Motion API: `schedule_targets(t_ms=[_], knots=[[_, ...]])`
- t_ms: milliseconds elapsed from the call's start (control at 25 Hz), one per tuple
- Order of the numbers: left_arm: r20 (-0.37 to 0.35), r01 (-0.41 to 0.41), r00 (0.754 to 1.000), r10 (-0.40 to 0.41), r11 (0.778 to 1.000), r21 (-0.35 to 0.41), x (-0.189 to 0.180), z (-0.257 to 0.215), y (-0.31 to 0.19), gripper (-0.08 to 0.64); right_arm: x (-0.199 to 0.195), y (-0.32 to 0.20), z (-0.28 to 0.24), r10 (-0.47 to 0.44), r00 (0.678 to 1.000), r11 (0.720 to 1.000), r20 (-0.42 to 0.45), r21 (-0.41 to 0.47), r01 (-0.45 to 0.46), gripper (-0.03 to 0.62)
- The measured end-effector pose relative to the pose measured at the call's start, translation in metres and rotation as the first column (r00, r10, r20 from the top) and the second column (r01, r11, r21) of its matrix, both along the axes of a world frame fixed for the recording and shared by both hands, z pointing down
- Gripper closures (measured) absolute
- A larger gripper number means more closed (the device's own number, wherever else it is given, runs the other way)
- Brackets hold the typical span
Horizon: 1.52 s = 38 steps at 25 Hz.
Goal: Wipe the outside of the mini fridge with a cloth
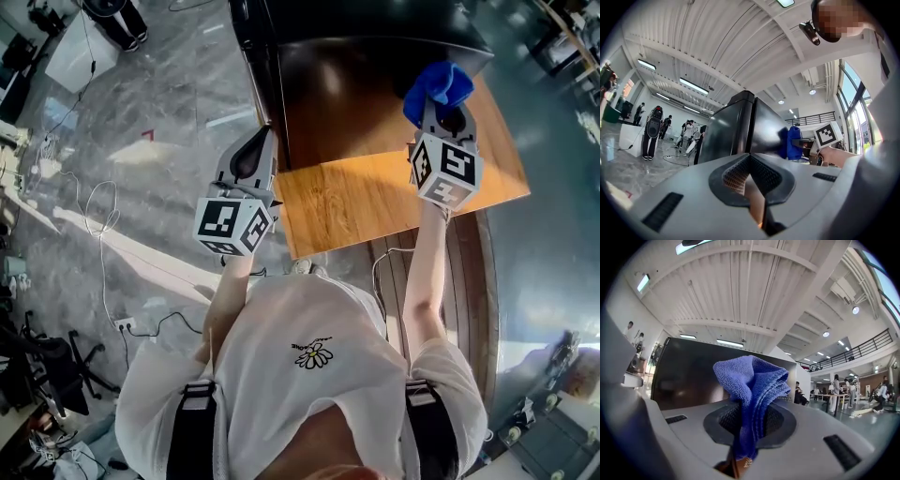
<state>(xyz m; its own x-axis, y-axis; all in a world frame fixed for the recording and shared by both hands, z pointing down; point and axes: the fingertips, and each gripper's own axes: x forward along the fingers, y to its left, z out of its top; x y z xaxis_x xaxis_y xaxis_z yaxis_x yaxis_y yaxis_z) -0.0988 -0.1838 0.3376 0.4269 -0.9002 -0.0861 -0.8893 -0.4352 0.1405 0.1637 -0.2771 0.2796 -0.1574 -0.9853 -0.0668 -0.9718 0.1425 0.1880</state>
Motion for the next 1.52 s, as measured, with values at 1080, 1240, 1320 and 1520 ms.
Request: schedule_targets(t_ms=[1080,1240,1320,1520], knots=[[0.01,0.04,0.999,-0.04,0.999,-0.014,-0.012,0.0,0.004,0.555,0.117,-0.028,0.007,0.262,0.963,0.964,0.057,-0.06,-0.259,0.52],[0.017,0.071,0.997,-0.071,0.997,-0.018,-0.022,0.003,0.004,0.555,0.085,0.01,-0.004,0.174,0.981,0.984,0.089,0.021,-0.177,0.52],[0.018,0.089,0.996,-0.089,0.996,-0.02,-0.031,0.004,0.003,0.555,0.044,0.029,-0.01,0.065,0.995,0.995,0.069,0.067,-0.07,0.52],[0.012,0.123,0.992,-0.122,0.992,-0.023,-0.048,0.006,0.007,0.555,-0.07,0.066,-0.002,-0.227,0.971,0.972,0.078,0.076,0.221,0.52]])
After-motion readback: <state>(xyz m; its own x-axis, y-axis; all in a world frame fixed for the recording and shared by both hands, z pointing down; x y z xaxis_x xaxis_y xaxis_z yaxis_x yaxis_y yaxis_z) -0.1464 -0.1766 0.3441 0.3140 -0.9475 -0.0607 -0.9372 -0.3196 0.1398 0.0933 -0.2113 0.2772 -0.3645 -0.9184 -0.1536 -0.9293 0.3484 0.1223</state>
